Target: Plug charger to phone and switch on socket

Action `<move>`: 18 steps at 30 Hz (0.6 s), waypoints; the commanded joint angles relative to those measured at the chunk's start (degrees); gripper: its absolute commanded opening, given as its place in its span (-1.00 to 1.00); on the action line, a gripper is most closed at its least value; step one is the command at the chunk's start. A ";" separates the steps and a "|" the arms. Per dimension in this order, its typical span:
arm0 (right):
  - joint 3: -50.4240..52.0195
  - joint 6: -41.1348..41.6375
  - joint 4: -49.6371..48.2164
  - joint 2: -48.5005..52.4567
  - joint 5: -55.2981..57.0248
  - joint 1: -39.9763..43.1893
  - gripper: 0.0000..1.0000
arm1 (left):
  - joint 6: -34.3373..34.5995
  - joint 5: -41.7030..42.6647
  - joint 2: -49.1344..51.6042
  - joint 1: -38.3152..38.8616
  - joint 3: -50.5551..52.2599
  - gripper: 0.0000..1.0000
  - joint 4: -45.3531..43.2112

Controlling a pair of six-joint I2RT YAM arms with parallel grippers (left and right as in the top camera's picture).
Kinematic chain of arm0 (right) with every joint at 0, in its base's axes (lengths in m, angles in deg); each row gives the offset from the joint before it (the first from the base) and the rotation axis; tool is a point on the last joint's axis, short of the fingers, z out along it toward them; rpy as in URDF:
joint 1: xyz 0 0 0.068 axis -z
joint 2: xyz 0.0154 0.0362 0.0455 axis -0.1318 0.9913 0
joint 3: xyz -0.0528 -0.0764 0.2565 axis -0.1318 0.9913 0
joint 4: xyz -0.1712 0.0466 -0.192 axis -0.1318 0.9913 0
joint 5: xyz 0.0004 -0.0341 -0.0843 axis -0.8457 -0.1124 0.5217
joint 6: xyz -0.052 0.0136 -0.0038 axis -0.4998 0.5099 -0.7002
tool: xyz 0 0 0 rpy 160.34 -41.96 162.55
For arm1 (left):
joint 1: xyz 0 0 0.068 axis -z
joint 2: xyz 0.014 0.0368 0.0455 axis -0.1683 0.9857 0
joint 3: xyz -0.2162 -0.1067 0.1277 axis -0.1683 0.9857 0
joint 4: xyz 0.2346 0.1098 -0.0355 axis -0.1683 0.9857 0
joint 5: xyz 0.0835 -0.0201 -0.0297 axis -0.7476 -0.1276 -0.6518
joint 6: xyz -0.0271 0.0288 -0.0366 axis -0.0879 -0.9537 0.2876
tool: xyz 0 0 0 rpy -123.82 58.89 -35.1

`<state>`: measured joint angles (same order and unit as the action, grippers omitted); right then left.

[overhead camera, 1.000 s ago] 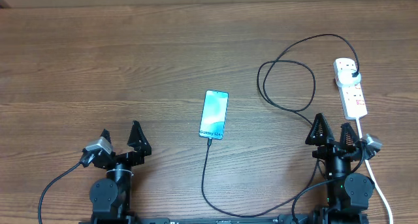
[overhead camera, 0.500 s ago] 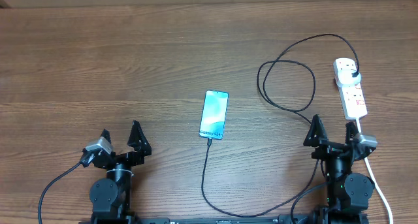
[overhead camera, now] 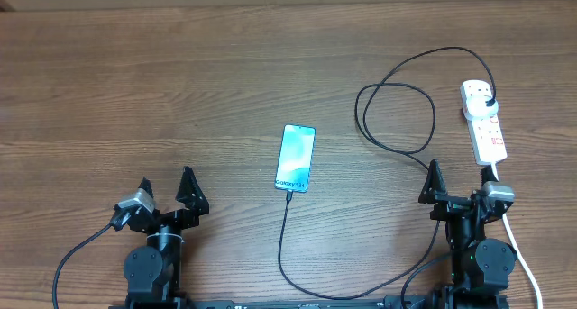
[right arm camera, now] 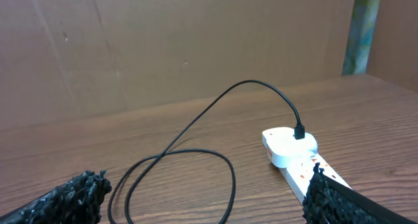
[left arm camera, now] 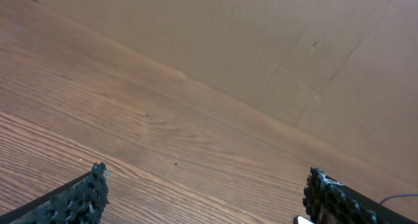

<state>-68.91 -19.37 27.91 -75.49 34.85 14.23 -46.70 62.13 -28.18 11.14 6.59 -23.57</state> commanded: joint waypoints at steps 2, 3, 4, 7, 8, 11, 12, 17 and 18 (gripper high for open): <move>0.61 -0.66 -0.37 -0.68 -0.07 -0.28 1.00 | -0.22 -0.35 -0.39 -0.31 0.22 0.99 0.00; 0.61 -0.66 -0.37 -0.68 -0.07 -0.28 1.00 | -0.22 -0.35 -0.39 -0.31 0.22 0.99 0.00; 0.61 -0.66 -0.37 -0.68 -0.07 -0.28 1.00 | -0.22 -0.35 -0.39 -0.31 0.22 1.00 0.00; 0.61 -0.66 -0.37 -0.68 -0.07 -0.28 1.00 | -0.24 -0.33 -0.39 -0.31 0.22 0.99 0.00; 0.61 -0.66 -0.37 -0.68 -0.07 -0.28 1.00 | -0.28 -0.35 -0.37 -0.31 0.22 0.99 0.02; 0.61 -0.66 -0.37 -0.68 -0.07 -0.26 1.00 | -6.27 -0.76 -0.39 -0.31 0.22 0.99 0.00; 0.61 -0.66 -0.37 -0.68 -0.07 -0.26 1.00 | -9.22 -0.61 -0.39 -0.31 0.22 0.99 0.00; 0.61 -0.66 -0.35 -0.68 -0.07 -0.28 1.00 | -20.41 0.13 -0.37 -0.31 0.22 0.99 0.13; 0.61 -0.66 -0.37 -0.68 -0.07 -0.28 1.00 | -21.33 0.13 -0.39 -0.31 0.22 0.99 0.13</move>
<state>-68.91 -19.57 27.86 -75.49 34.85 14.23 -59.33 62.13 -28.18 11.14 6.59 -23.55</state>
